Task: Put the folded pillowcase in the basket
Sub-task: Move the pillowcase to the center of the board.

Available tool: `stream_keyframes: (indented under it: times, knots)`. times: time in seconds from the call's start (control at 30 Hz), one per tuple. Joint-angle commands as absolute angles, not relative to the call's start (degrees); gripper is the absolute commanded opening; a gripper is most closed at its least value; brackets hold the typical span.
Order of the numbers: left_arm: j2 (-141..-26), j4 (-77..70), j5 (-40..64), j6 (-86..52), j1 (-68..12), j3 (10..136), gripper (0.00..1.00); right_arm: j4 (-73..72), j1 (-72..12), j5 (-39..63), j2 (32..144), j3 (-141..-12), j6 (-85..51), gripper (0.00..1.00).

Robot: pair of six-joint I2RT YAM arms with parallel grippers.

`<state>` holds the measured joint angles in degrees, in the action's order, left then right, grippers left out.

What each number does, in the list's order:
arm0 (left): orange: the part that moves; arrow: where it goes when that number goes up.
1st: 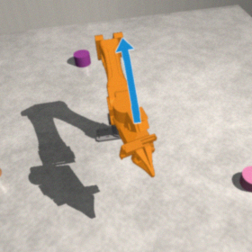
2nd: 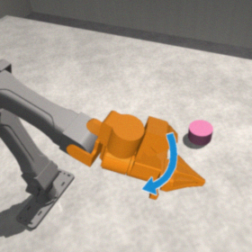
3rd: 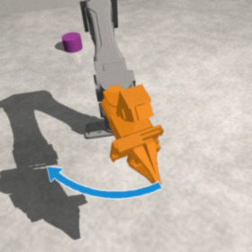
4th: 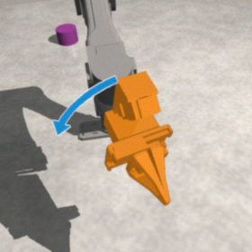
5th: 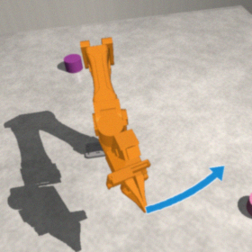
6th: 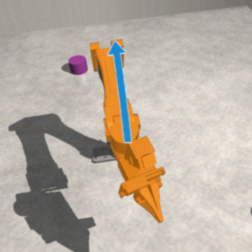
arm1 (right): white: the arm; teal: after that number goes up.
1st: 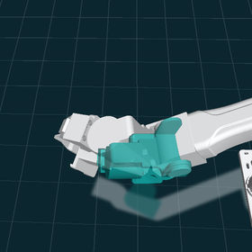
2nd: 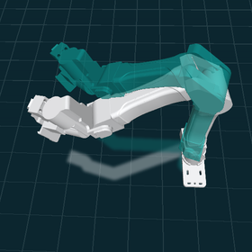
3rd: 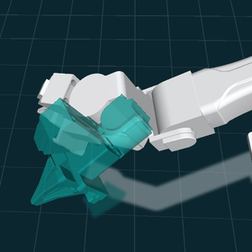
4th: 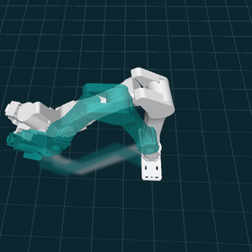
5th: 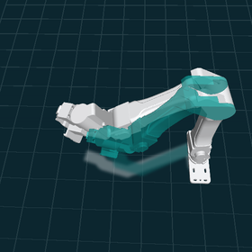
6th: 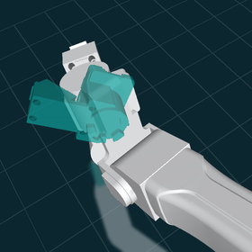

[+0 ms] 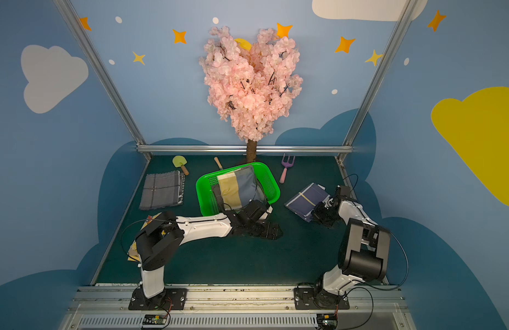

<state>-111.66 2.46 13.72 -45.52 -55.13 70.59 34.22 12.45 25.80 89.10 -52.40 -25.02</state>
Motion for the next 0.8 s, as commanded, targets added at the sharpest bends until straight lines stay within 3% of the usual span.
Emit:
stream_keyframes:
  times: [0.0, 0.27, 0.77]
  knots:
    - [-112.85, -7.27, 16.24, -50.77, -55.14, 70.59, 1.0, 38.36, 11.73, 26.84, 85.03, -51.31, -24.1, 0.0]
    - [-125.81, -43.83, 22.21, -71.4, -54.22, 69.08, 1.0, 38.71, 11.58, 28.28, 79.93, -46.95, -24.09, 0.0]
    - [-130.88, -42.59, 14.22, -77.16, -57.71, 74.36, 1.0, 44.08, 10.07, 29.16, 70.72, -45.87, -24.33, 0.0]
